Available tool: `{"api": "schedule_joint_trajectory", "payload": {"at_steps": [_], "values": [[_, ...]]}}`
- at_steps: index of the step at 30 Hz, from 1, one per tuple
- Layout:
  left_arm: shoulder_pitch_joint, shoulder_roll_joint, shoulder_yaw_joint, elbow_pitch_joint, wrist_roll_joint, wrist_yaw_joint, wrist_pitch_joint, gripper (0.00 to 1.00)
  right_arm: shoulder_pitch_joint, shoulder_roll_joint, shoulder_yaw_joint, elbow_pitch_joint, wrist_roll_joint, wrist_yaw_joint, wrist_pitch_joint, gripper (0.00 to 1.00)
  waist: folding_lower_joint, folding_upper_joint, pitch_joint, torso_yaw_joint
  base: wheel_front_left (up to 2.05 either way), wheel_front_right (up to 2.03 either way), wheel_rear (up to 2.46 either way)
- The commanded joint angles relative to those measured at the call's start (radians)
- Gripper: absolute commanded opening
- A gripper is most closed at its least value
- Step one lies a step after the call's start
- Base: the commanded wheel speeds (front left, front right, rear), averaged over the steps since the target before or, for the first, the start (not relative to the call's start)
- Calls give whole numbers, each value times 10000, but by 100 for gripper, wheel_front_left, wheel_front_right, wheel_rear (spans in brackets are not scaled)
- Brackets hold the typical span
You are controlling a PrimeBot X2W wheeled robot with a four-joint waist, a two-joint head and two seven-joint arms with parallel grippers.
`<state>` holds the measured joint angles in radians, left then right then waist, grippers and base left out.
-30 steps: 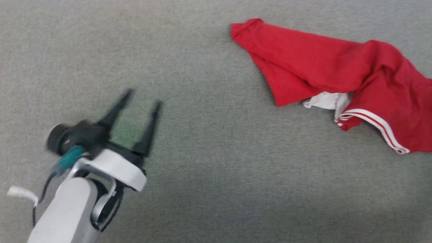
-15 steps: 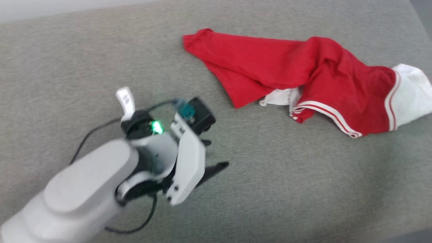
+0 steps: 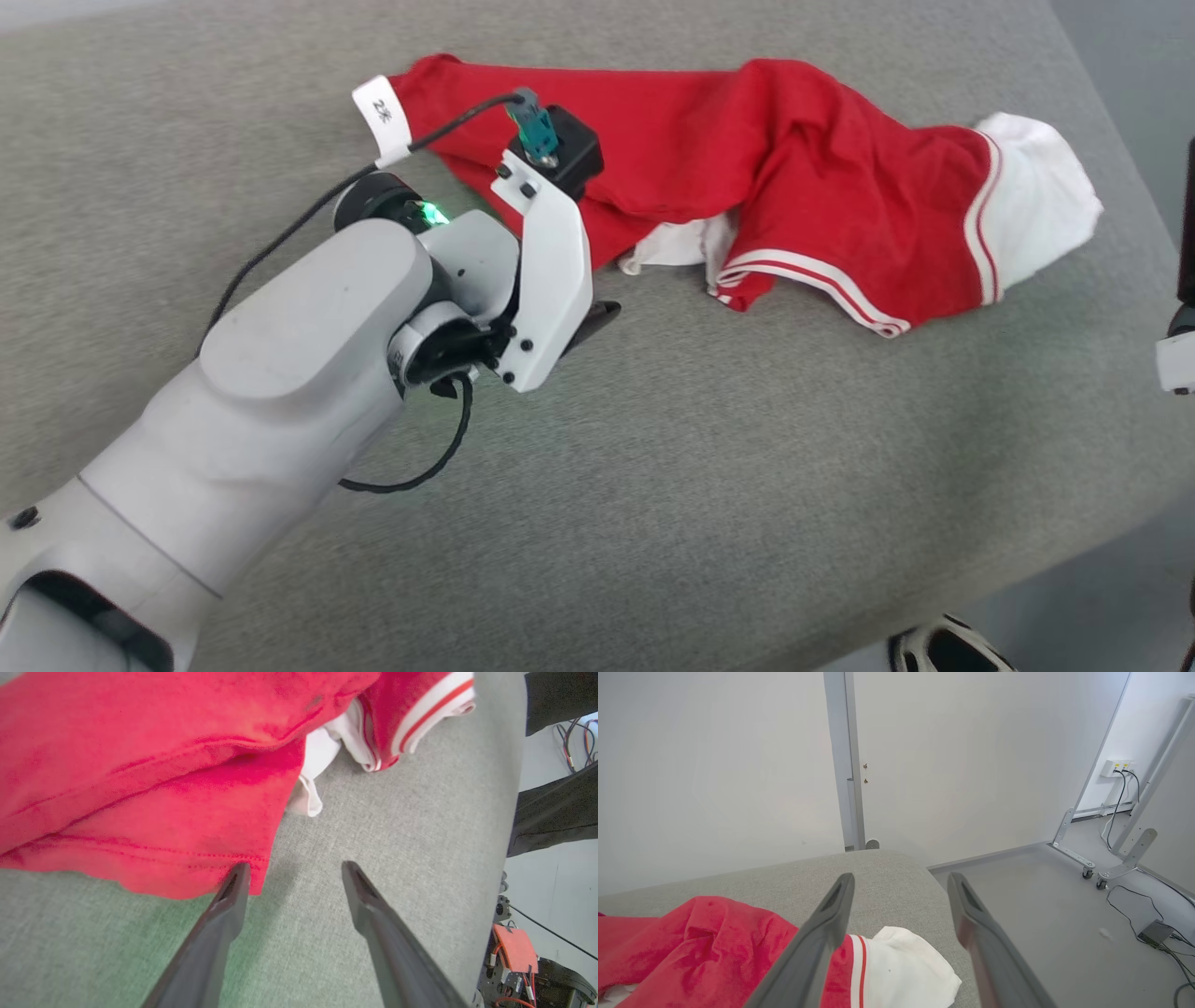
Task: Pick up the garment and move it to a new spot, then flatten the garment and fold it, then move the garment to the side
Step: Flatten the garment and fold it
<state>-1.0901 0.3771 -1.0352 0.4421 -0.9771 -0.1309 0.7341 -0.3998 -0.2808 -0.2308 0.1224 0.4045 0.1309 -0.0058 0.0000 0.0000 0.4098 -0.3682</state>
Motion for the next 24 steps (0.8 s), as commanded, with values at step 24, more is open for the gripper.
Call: {"api": "schedule_joint_trajectory", "payload": {"at_steps": [24], "values": [[-1428, -754, -1493, 2058, -1285, 10, -1181, 92, -58, 588, 570, -483, -151, -2, -29, 100, 0, 0, 470, -841, 0, 0, 0]]}}
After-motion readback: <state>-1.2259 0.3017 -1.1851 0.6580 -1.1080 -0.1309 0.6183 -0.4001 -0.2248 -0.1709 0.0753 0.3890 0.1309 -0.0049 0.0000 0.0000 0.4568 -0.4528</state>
